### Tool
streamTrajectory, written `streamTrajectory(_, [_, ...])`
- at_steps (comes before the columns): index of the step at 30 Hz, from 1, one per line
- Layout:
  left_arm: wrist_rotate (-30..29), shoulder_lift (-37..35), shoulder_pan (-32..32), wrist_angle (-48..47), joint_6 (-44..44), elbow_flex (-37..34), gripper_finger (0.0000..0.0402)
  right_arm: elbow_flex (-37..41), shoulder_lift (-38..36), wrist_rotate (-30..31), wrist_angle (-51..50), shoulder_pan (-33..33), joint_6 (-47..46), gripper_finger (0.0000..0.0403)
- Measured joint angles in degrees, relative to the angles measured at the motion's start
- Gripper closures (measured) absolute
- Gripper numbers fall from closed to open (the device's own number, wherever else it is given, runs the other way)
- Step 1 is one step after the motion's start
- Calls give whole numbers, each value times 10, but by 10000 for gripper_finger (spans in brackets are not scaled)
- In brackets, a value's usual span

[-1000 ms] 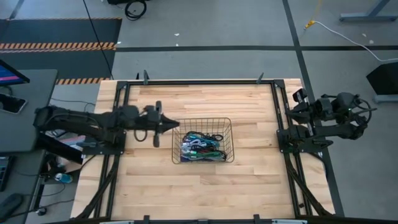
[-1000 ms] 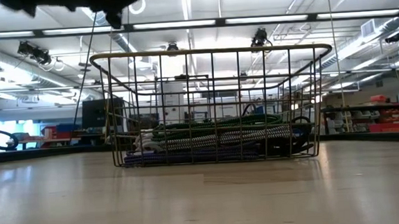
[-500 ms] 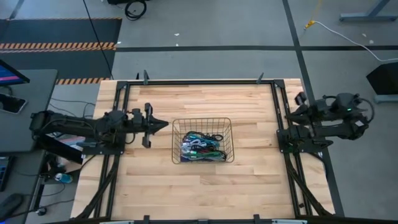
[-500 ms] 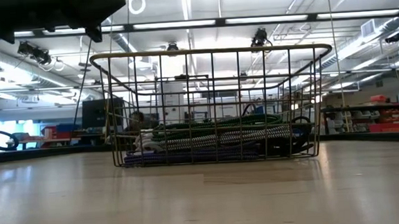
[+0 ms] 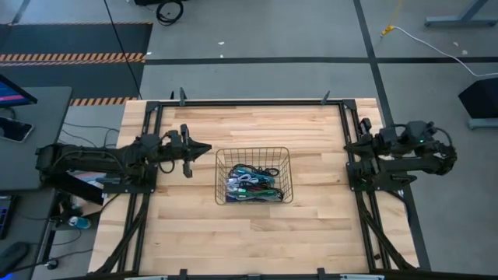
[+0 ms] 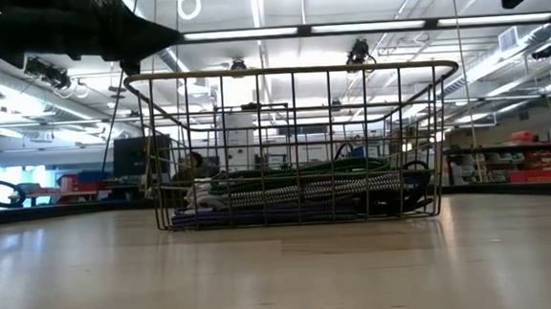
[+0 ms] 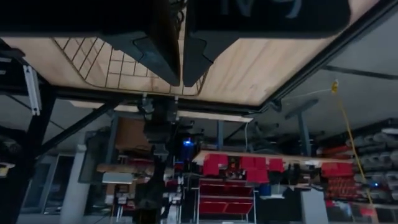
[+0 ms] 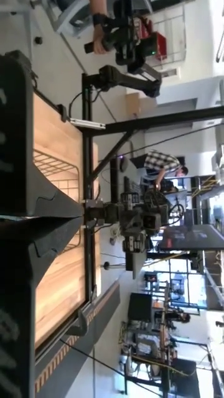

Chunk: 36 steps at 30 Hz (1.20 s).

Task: Pick and place USB-C Cables
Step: Return to Home Position

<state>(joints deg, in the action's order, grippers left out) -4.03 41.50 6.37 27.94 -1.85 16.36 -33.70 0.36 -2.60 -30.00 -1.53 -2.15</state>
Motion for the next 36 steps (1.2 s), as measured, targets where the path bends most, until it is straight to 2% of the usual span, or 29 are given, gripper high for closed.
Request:
streamTrajectory(8, [1,0,-1,7,-6,0,373,163,0,-17,199,0,-2,401])
streamTrajectory(11, [13,0,-1,7,-6,0,374,202,0,-19,232,3,-28,401])
streamTrajectory(24, [18,0,0,-8,-6,0,373,231,0,-5,247,3,-23,402])
streamTrajectory(33, [18,1,0,-8,10,0,378,332,0,-5,393,3,-26,401])
streamTrajectory(36, [18,1,-1,-22,8,0,375,330,0,-4,394,4,-32,400])
